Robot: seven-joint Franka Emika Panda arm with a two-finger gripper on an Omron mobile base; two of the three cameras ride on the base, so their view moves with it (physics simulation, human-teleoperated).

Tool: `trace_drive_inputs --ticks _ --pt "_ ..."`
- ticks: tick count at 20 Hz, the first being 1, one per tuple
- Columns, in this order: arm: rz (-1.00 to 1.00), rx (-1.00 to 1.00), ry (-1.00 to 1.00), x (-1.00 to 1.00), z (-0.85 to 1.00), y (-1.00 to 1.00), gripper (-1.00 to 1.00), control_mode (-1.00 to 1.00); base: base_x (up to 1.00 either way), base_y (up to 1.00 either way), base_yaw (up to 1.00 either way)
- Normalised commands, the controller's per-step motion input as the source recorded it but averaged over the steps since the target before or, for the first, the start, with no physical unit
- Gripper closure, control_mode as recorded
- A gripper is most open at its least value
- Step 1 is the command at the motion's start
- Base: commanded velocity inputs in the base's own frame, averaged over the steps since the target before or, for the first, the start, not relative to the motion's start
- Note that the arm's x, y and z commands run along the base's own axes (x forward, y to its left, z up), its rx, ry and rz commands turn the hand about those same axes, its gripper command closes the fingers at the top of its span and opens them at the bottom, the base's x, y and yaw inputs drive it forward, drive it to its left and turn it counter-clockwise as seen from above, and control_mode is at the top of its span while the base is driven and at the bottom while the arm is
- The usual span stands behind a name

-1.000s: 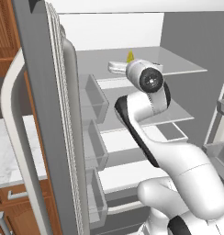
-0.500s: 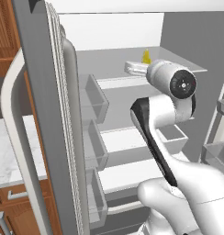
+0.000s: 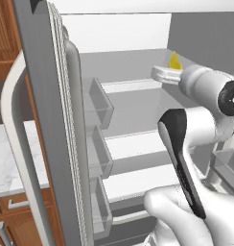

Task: There is a bowl on the dining counter. Grab a lemon wedge from the fridge and place it in the bowl. Then get the liquor bottle and glass cup from the cabinet and place them next to the bowl.

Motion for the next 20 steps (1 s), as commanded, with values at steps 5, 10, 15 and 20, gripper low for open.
trace_drive_inputs --ticks 5,10,15,20 --pt "0.0 0.02 -0.02 -0.72 0.17 -0.31 1.0 -1.0 0.0 0.0 0.0" --pt "0.0 0.0 -0.04 -0.71 0.11 -0.23 1.0 -1.0 0.0 0.0 0.0" --pt "0.0 0.0 0.0 0.0 0.0 0.0 1.0 1.0 -0.67 -0.07 0.0" --pt "0.0 0.0 0.0 0.0 0.0 0.0 1.0 1.0 -0.74 0.02 0.0"
